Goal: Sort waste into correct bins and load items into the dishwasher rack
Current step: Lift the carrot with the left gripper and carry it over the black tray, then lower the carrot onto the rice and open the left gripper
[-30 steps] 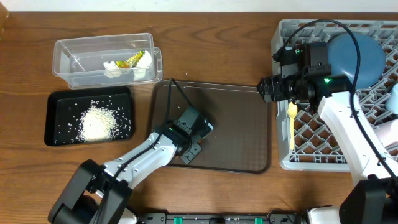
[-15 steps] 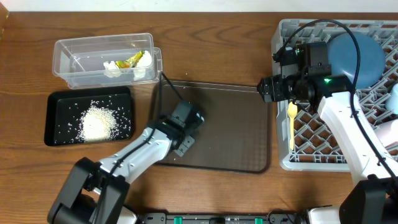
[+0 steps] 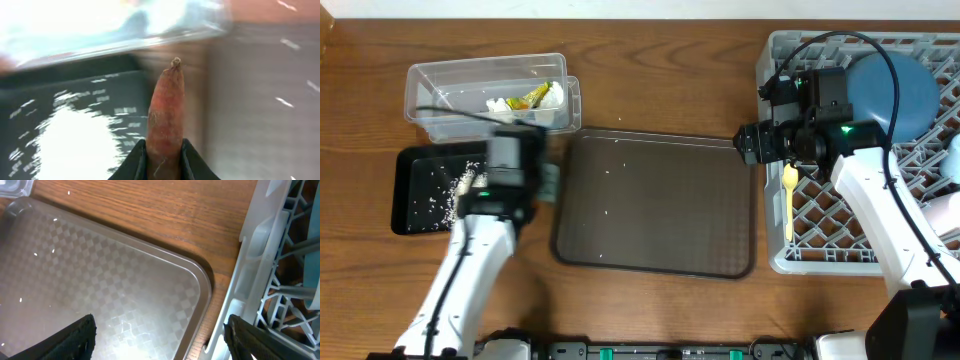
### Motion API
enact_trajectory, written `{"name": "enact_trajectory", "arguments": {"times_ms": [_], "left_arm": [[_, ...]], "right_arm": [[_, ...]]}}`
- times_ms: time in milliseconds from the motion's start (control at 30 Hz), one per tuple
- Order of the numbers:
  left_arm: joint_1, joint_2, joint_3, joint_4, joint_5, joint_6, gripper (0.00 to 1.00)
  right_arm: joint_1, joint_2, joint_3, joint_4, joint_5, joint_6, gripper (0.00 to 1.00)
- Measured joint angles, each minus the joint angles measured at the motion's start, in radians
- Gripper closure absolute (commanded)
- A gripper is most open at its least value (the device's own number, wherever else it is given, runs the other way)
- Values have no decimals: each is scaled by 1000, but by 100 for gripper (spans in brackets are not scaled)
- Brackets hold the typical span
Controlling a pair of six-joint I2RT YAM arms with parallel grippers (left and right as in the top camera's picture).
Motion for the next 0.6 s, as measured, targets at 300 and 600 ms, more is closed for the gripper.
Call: {"name": "enact_trajectory", "arguments": {"times_ms": [300, 600], "left_arm": [[264, 61, 0, 61, -6, -159, 88], [322, 226, 0, 150, -5, -200, 88]], "right_arm": [[0, 0, 0, 0, 0, 0, 18], [0, 0, 0, 0, 0, 0, 18]]}}
